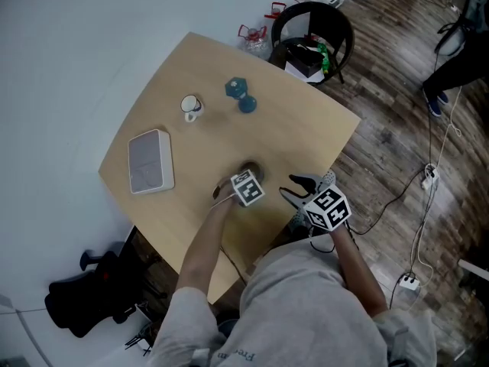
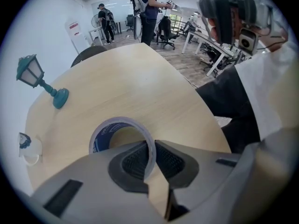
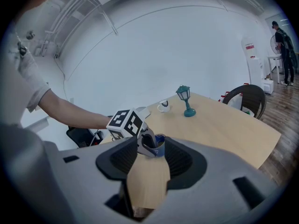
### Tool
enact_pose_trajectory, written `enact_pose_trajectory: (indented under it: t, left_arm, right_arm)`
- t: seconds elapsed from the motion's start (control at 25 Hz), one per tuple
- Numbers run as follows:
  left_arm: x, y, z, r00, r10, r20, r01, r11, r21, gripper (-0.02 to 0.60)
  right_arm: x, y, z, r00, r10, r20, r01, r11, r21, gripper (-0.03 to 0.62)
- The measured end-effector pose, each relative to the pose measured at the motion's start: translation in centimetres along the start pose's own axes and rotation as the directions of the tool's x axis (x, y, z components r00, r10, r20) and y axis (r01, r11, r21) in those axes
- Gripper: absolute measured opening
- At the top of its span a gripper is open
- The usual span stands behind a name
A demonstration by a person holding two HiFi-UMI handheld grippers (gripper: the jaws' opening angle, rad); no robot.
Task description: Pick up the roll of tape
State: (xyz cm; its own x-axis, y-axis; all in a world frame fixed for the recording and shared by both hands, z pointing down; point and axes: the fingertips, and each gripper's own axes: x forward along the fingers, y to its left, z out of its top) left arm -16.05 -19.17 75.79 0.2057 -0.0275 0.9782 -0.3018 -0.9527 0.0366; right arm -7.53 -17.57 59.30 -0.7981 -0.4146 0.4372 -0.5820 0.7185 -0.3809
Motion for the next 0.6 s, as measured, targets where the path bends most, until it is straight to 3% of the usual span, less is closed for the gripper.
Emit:
enact_pose_trajectory:
  t: [0.28,0.6]
  left_arm:
    - [-1.7,0.1,0.8,0.995,-0.008,0.103,0.019,0.995,-0.099,0.038]
    - [-3.7,1.1,1.0,0.971,0.067,0.23,-0.016,0.976,-0.217,0.038]
  right_arm:
    - [0.4,0.0,0.4,1.0,-0.001,-0.004,0.001,1.0,-0.004,0.186]
    - [1.2,0.5,0.1,1.0,0.007,-0.018,-0.008,1.0,-0.009,0.186]
